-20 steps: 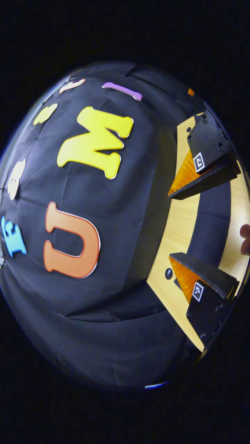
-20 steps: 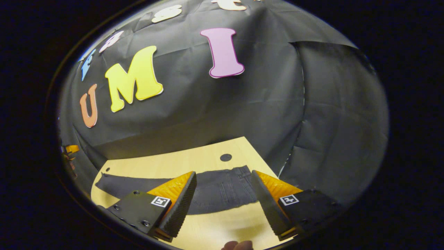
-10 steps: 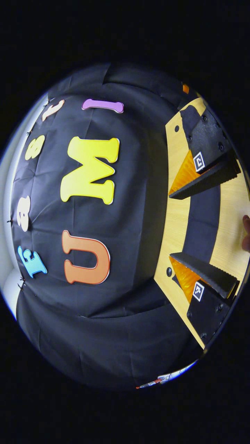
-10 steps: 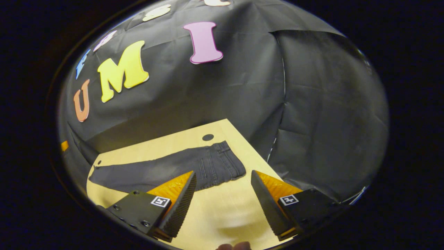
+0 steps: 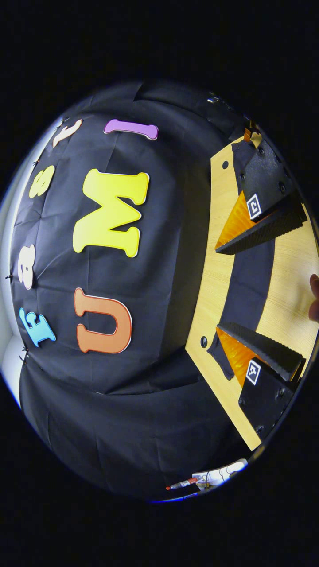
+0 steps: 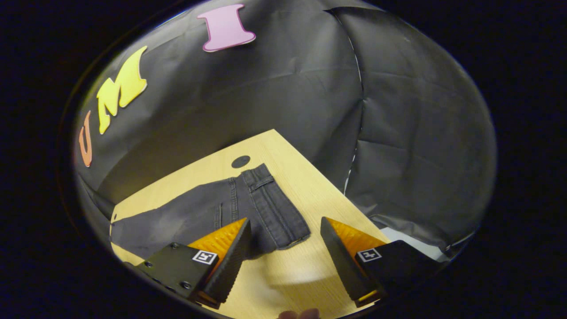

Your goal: Grasp the waist and the cuffs of the jeans and fold them to make the two legs overlap; first hold the waist and fold one-third of the jeans toward the cuffs, then hold the cuffs and fold the remaining one-third in the same direction to finish folding.

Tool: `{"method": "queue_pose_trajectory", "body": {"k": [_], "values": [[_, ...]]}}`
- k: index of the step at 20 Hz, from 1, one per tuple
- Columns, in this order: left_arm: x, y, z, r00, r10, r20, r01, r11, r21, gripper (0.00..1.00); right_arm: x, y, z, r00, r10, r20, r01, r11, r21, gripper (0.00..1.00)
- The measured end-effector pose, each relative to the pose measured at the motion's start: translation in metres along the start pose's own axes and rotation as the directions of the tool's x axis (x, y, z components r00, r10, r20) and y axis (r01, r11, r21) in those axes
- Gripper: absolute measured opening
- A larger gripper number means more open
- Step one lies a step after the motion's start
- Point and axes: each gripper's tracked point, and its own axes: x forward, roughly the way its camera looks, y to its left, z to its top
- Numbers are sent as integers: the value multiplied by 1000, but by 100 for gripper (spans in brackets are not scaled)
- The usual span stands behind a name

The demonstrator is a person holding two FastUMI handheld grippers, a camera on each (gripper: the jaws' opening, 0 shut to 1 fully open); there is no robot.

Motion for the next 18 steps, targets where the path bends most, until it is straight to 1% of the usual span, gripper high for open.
{"method": "queue_pose_trajectory", "body": {"k": [1,2,3,4,5,6,7,8,9,10,12,14,16,18], "values": [[-1,1,-1,1000,7,-5,-7,1000,4,99,8,-1,-3,1000,-2,-11,2,1000,-3,98],[-2,0,-2,1000,14,-12,-14,1000,6,99,15,-1,-7,1000,0,-24,0,1000,-7,92],[-3,0,-4,1000,18,-18,-18,1000,8,99,17,1,-6,1000,6,-22,-6,1000,-9,98],[-5,0,-4,1000,20,-24,-20,1000,6,99,19,0,-7,1000,10,-18,-10,1000,-15,92],[-5,1,-3,999,22,-25,-22,1000,3,99,17,1,-9,1000,22,-17,-22,999,-25,97],[-6,1,-4,999,22,-29,-22,1000,-1,99,21,2,-11,999,33,-24,-33,999,-33,95],[-4,1,-4,999,21,-31,-22,1000,-8,99,19,4,-9,999,38,-16,-38,998,-39,90],[-4,1,-5,999,19,-36,-19,1000,-14,99,20,8,-10,998,57,-30,-58,998,-39,85],[-2,0,-6,999,16,-41,-17,1000,-21,99,20,10,-10,998,61,-29,-63,997,-41,79],[-1,0,-8,999,10,-50,-12,1000,-28,99,22,17,-15,995,82,-52,-84,996,-41,73],[1,4,-11,998,4,-60,-7,999,-39,99,20,20,-11,997,50,-54,-54,996,-68,55],[0,14,-14,997,10,-71,-13,999,-46,99,16,24,-2,999,10,-44,-16,991,-135,28],[0,25,-16,997,15,-80,-20,998,-63,99,11,29,1,997,-38,-67,28,988,-153,4],[-2,37,-17,998,18,-68,-23,997,-74,99,-1,33,13,995,-58,-87,47,992,-117,4]]}}
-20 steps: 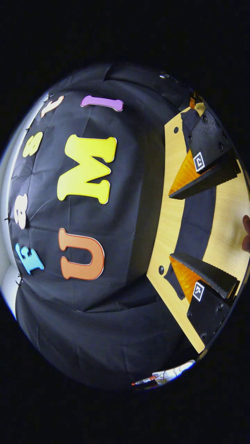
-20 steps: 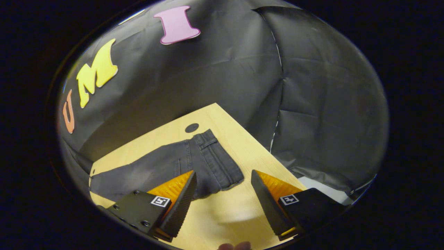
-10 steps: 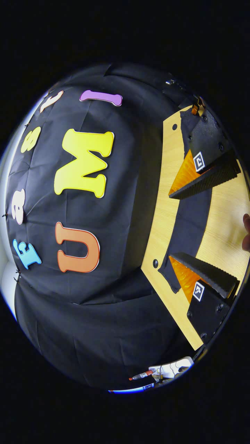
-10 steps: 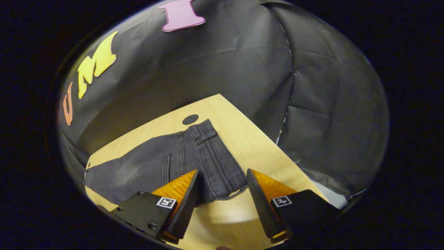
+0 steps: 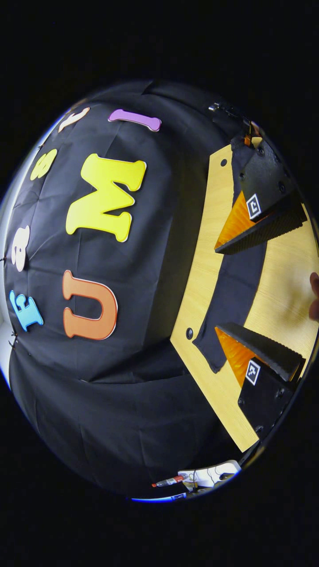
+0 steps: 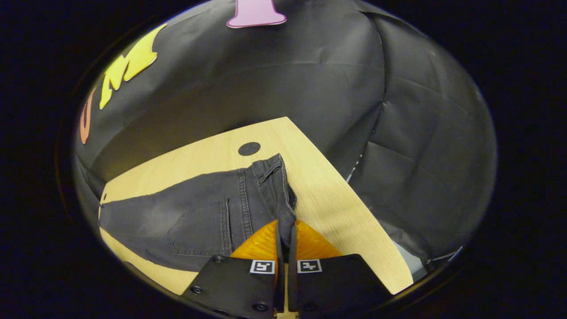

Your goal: Grasp the waist and the cuffs of the jeans and fold them to make the two legs overlap; first hold the waist and fold one-third of the jeans toward the cuffs, then hold the cuffs and fold the remaining one-third in the same direction to finish folding.

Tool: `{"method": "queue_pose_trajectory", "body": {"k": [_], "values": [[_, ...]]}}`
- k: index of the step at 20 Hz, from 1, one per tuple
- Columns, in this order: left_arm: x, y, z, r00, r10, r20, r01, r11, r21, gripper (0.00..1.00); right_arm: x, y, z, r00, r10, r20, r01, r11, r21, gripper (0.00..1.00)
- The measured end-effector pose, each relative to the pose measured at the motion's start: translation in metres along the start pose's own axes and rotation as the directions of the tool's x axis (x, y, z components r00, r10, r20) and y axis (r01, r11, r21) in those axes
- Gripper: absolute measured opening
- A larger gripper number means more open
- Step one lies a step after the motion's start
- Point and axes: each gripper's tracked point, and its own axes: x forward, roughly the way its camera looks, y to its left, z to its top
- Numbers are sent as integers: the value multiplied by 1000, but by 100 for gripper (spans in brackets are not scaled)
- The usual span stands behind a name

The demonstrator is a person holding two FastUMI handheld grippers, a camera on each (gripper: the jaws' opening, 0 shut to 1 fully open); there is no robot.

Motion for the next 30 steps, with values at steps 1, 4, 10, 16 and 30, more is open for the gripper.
{"method": "queue_pose_trajectory", "body": {"k": [1,4,10,16,30], "values": [[0,6,0,1000,2,5,-2,1000,-1,99,-8,4,8,1000,3,6,-3,1000,10,4],[2,25,-2,1000,-9,13,9,1000,-25,99,-44,26,36,997,27,69,-23,999,-45,3],[7,72,-3,999,-8,35,9,999,-38,99,-140,134,84,964,173,200,-145,979,-146,3],[-1,115,3,999,-2,45,0,999,48,99,-187,322,66,909,364,205,-312,918,-245,0],[-69,189,-17,994,105,-1,-105,994,18,99,-38,562,-166,926,351,-139,-363,730,-578,4]]}}
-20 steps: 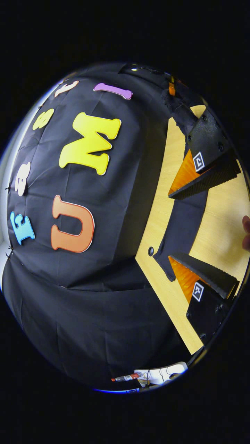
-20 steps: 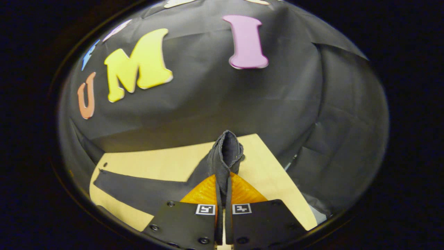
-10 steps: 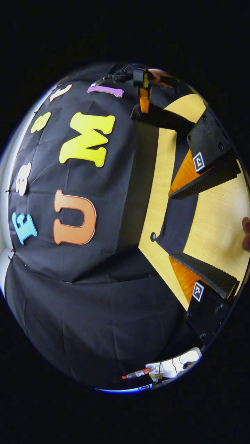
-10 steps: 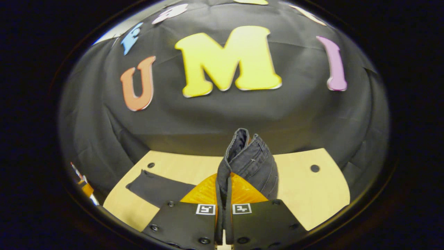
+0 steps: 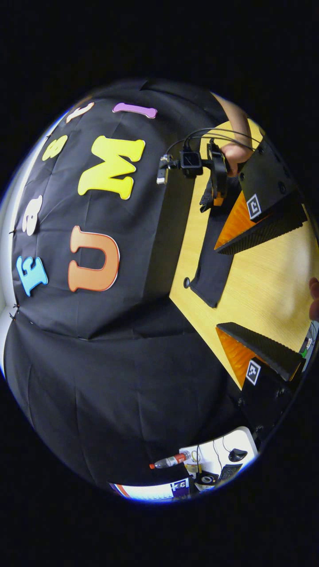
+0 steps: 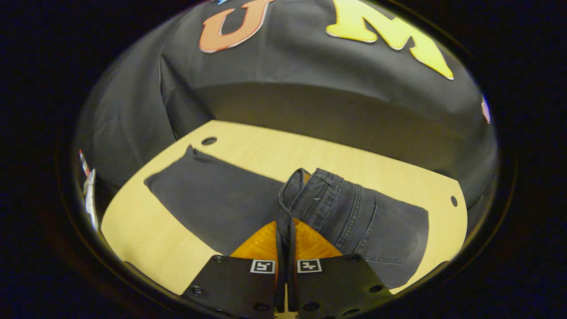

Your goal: Grasp the waist and the cuffs of the jeans and fold them to make the two legs overlap; first hold the waist and fold one-third of the jeans toward the cuffs, then hold the cuffs and fold the remaining one-third in the same direction to finish folding.

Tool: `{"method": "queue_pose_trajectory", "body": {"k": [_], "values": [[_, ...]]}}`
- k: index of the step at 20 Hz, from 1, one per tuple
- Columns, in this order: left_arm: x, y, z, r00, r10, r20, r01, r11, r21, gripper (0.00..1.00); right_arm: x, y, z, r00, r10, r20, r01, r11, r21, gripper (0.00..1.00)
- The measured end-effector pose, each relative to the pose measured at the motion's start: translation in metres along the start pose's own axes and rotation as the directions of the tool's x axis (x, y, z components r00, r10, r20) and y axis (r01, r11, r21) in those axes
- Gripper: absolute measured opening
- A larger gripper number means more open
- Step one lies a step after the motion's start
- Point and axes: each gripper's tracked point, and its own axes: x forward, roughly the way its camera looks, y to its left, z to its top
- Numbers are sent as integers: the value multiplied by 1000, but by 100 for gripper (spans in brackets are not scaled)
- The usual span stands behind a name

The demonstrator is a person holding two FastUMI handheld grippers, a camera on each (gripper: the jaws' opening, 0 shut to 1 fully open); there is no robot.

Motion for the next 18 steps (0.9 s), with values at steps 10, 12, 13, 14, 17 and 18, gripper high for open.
{"method": "queue_pose_trajectory", "body": {"k": [10,12,13,14,17,18], "values": [[8,25,-14,998,38,-41,-43,990,-138,99,-24,28,19,982,188,23,-189,981,47,64],[19,30,-14,999,28,-43,-34,986,-162,99,-53,22,33,975,212,69,-215,976,27,100],[26,33,-14,999,23,-48,-31,983,-180,99,-71,18,42,969,225,97,-229,973,31,99],[35,35,-16,999,11,-53,-22,979,-205,99,-91,13,51,964,234,125,-240,970,37,99],[65,38,-19,997,-37,-74,15,958,-287,99,-157,-9,81,942,251,222,-264,964,29,100],[77,37,-22,995,-54,-82,26,950,-311,99,-179,-16,85,935,253,248,-265,964,17,100]]}}
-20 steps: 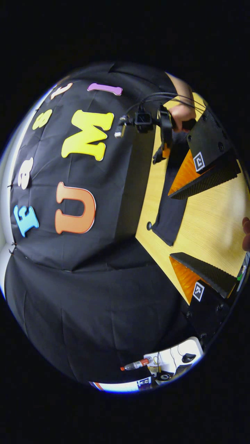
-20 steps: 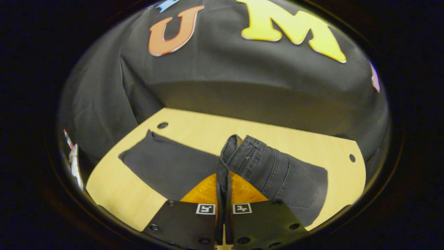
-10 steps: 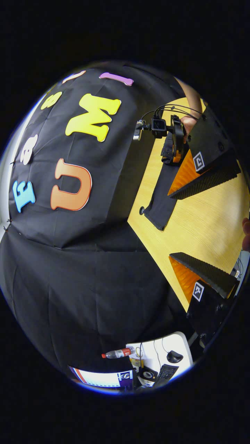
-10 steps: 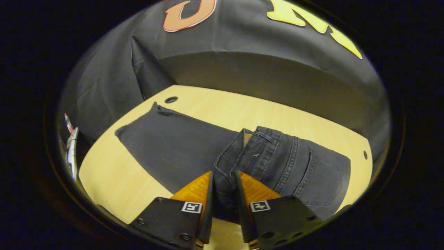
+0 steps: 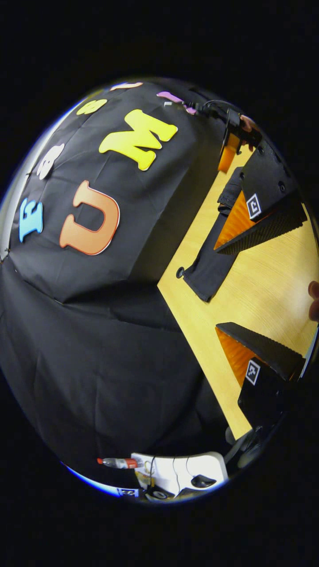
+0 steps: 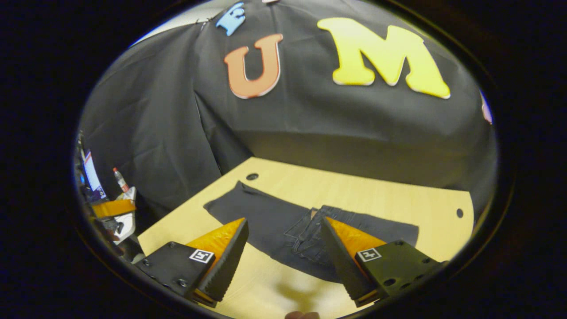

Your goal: Grasp the waist and the cuffs of the jeans and fold them to make the two legs overlap; first hold the waist and fold one-third of the jeans toward the cuffs, then hold the cuffs and fold the remaining one-third in the same direction to finish folding.

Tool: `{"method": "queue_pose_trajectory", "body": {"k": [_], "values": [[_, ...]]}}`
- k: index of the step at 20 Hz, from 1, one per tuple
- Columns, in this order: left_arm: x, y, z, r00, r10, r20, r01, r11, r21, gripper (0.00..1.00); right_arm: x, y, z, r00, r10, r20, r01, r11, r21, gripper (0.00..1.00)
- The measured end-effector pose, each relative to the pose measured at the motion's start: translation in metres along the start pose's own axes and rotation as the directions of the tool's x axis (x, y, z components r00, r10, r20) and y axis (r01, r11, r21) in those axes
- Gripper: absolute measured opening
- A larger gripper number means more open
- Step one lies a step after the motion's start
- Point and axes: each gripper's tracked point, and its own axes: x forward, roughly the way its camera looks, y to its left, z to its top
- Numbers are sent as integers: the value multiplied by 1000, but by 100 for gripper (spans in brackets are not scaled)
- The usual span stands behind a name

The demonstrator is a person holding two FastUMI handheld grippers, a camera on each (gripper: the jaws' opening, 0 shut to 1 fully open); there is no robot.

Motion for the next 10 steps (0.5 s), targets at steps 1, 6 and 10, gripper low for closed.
{"method": "queue_pose_trajectory", "body": {"k": [1,6,10], "values": [[13,0,-3,1000,-21,-20,20,999,-34,99,-21,-1,11,1000,3,22,-3,1000,-13,100],[83,-4,-28,980,-148,-134,89,925,-370,99,-96,-41,-4,998,-46,-33,44,997,-63,98],[148,0,-42,970,-184,-158,47,780,-623,99,-147,-95,-15,983,-177,-54,174,983,-63,100]]}}
